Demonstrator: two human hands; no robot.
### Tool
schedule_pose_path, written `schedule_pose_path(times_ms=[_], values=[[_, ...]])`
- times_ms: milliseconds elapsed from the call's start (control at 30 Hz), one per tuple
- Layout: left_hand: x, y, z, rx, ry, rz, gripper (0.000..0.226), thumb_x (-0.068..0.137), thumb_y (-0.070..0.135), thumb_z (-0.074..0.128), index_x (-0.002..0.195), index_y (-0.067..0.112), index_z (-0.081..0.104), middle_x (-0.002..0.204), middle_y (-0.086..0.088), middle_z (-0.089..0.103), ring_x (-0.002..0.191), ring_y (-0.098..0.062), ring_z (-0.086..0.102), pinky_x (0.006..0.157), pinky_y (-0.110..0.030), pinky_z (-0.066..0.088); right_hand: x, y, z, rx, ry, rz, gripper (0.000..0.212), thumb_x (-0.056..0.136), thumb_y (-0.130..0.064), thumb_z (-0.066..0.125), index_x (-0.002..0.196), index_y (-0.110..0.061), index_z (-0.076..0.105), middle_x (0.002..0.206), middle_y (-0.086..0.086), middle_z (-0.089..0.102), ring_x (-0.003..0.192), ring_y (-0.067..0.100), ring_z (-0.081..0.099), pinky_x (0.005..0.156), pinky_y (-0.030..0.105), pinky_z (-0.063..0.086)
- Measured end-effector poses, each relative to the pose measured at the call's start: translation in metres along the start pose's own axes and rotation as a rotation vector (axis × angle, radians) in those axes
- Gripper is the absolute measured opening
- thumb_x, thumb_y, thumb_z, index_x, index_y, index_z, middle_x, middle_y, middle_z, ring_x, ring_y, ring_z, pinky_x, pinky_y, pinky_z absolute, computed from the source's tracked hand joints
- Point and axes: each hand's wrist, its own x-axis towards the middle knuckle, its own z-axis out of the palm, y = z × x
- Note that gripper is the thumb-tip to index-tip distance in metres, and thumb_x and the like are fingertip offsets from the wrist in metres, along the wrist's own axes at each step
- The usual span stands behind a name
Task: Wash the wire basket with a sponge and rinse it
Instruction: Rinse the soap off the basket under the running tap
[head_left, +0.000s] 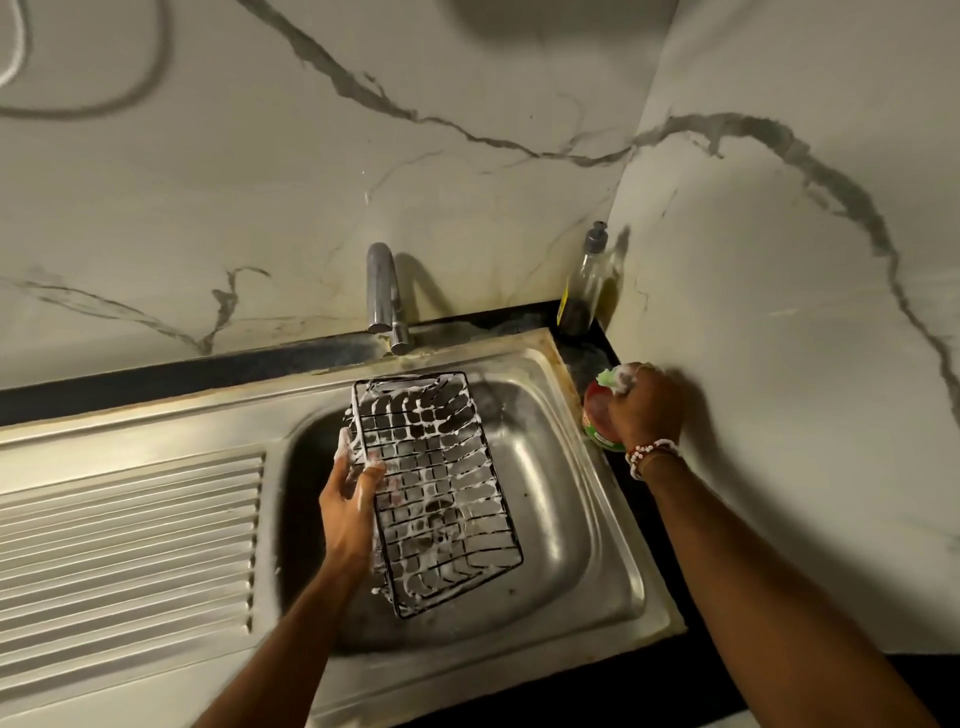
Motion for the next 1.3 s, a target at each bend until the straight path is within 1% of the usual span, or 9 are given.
schedule_pose_path(times_ms=[133, 300, 400, 533, 700, 800, 867, 1067, 1300], values=[[0.001, 0.002, 0.001, 0.007, 0.005, -0.01, 0.06, 0.099, 0.01, 0.056, 0.154, 0.017, 0.035, 0.119, 0.005, 0.063, 0.091, -0.001, 0.066, 0.062, -0.005, 0.05, 0.006, 0.009, 0.002, -0.246, -0.159, 0.014, 0.03, 0.073, -0.025, 0.072, 0.099, -0.01, 0.071, 0.094, 0.015, 0.071, 0.09, 0.035, 0.064, 0.077, 0.034, 0.049], [0.002, 0.006, -0.005, 0.006, 0.011, -0.014, 0.061, 0.099, 0.008, 0.055, 0.154, 0.02, 0.033, 0.12, 0.007, 0.06, 0.087, 0.013, 0.065, 0.061, -0.003, 0.048, 0.004, -0.031, 0.005, -0.006, -0.036, -0.099, 0.034, 0.077, -0.019, 0.061, 0.11, -0.015, 0.067, 0.109, 0.009, 0.067, 0.102, 0.029, 0.062, 0.089, 0.036, 0.049], [0.003, 0.004, -0.01, 0.006, 0.007, -0.026, 0.064, 0.098, 0.01, 0.057, 0.156, 0.02, 0.031, 0.127, 0.0, 0.06, 0.093, 0.0, 0.067, 0.061, -0.004, 0.049, -0.002, -0.087, 0.019, 0.08, -0.036, -0.262, 0.025, 0.081, -0.015, 0.061, 0.103, -0.014, 0.071, 0.102, 0.009, 0.071, 0.095, 0.027, 0.066, 0.084, 0.033, 0.051], [0.001, 0.002, -0.018, -0.001, 0.009, -0.025, 0.07, 0.095, 0.017, 0.065, 0.155, 0.023, 0.031, 0.127, 0.005, 0.059, 0.096, 0.007, 0.067, 0.066, -0.007, 0.051, -0.011, -0.157, 0.057, 0.062, -0.219, -0.412, 0.029, 0.083, -0.013, 0.052, 0.105, -0.014, 0.071, 0.097, 0.01, 0.073, 0.09, 0.027, 0.068, 0.076, 0.029, 0.052], [0.006, 0.005, -0.029, -0.019, 0.019, -0.054, 0.088, 0.08, 0.043, 0.076, 0.155, 0.029, 0.032, 0.138, 0.006, 0.056, 0.105, -0.002, 0.067, 0.071, -0.015, 0.056, -0.024, -0.21, 0.103, 0.07, -0.507, -0.34, 0.046, 0.088, -0.014, 0.046, 0.134, -0.01, 0.051, 0.132, 0.009, 0.058, 0.12, 0.026, 0.054, 0.101, 0.032, 0.043], [0.015, 0.001, -0.036, 0.007, 0.026, -0.046, 0.076, 0.089, 0.034, 0.071, 0.155, 0.025, 0.035, 0.141, 0.003, 0.056, 0.11, -0.007, 0.066, 0.069, -0.011, 0.054, -0.031, -0.223, 0.119, 0.006, -0.592, -0.323, 0.038, 0.091, -0.017, 0.044, 0.127, -0.005, 0.054, 0.124, 0.015, 0.061, 0.112, 0.033, 0.057, 0.09, 0.035, 0.046], [0.021, -0.001, -0.038, 0.02, 0.021, -0.048, 0.073, 0.089, 0.035, 0.068, 0.154, 0.027, 0.036, 0.139, 0.0, 0.059, 0.113, -0.013, 0.066, 0.07, -0.012, 0.055, -0.033, -0.225, 0.124, -0.014, -0.577, -0.317, 0.037, 0.09, -0.016, 0.045, 0.124, -0.006, 0.055, 0.121, 0.017, 0.061, 0.111, 0.034, 0.056, 0.088, 0.036, 0.046], [0.035, 0.001, -0.041, 0.009, -0.007, -0.061, 0.062, 0.097, 0.022, 0.063, 0.154, 0.02, 0.038, 0.141, -0.006, 0.058, 0.101, 0.009, 0.066, 0.067, -0.008, 0.052, -0.039, -0.221, 0.133, -0.114, -0.538, -0.447, 0.037, 0.089, -0.02, 0.045, 0.122, -0.01, 0.059, 0.121, 0.017, 0.058, 0.109, 0.033, 0.055, 0.092, 0.04, 0.046], [0.034, 0.002, -0.04, 0.019, 0.007, -0.071, 0.063, 0.096, 0.022, 0.063, 0.154, 0.02, 0.037, 0.128, 0.0, 0.064, 0.1, 0.004, 0.067, 0.068, -0.01, 0.053, -0.042, -0.222, 0.128, -0.077, -0.505, -0.601, 0.038, 0.09, -0.024, 0.046, 0.126, -0.023, 0.059, 0.121, 0.011, 0.063, 0.108, 0.03, 0.059, 0.09, 0.04, 0.049]])
